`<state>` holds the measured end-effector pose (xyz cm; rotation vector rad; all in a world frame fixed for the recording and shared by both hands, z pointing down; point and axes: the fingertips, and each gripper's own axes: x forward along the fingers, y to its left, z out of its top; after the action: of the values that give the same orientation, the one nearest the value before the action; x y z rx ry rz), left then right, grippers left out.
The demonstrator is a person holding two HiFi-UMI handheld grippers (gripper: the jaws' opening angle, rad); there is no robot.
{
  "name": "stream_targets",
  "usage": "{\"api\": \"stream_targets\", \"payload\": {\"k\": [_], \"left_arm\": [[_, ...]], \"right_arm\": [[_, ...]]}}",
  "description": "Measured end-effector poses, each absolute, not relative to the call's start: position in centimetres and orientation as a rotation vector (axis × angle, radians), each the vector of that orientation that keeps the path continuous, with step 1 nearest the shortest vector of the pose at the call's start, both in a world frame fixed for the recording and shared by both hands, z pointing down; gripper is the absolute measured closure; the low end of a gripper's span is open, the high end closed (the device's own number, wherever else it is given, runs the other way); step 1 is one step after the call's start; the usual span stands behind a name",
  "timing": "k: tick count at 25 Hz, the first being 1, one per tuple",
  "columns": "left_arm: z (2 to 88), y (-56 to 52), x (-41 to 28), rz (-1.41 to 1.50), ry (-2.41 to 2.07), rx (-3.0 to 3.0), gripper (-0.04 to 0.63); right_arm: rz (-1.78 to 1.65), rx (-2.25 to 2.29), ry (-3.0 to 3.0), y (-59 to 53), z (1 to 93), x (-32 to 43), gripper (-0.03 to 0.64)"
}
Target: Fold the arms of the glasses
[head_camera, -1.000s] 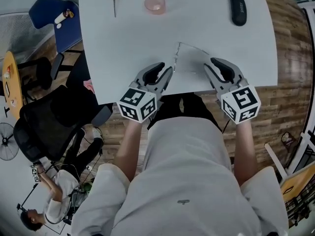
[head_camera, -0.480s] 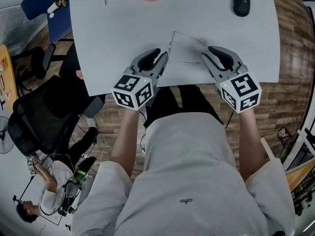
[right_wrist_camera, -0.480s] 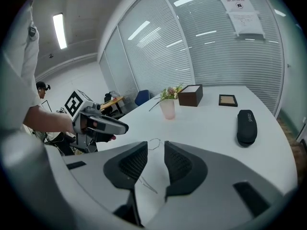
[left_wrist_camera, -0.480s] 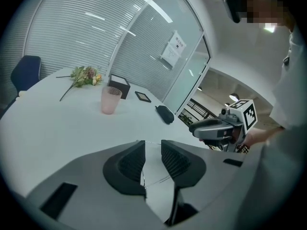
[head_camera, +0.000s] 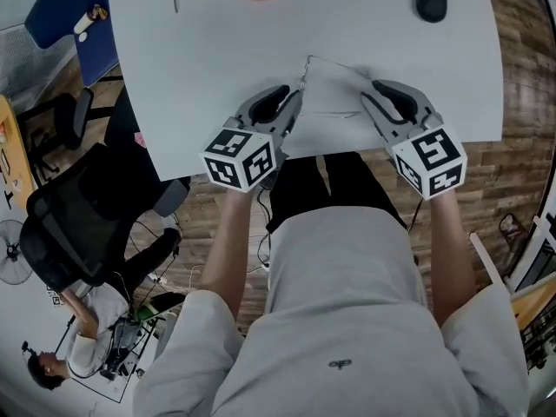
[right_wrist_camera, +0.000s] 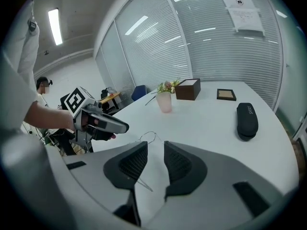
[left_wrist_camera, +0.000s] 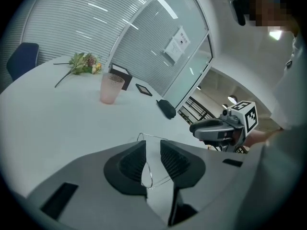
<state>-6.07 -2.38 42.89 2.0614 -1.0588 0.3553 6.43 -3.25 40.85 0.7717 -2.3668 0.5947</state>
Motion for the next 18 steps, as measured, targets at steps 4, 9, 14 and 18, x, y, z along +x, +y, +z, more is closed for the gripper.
{"api": "stream_targets", "payload": {"k": [4, 9, 14, 18], "left_arm": [[44.1, -2.7, -6.1, 0.348, -1.019, 2.037, 0.494], [45.2, -3.0, -6.1, 0.300, -0.968, 1.971, 0.497], [46.2, -3.4, -5.8, 0.305, -0.936, 1.954, 0.499], [46.7, -3.8, -5.7, 0.315, -0.920, 1.948, 0.499]], "right_arm": [[0.598, 0.788, -2.349, -3.9, 42.1, 6.6, 0.507], [0.607, 0.799, -2.327, -4.3, 42.8, 6.7, 0.506], [0.616, 0.804, -2.311, -4.6, 43.4, 6.8, 0.506], [0.624, 0.806, -2.306, -4.8, 43.5, 6.6, 0.506]]}}
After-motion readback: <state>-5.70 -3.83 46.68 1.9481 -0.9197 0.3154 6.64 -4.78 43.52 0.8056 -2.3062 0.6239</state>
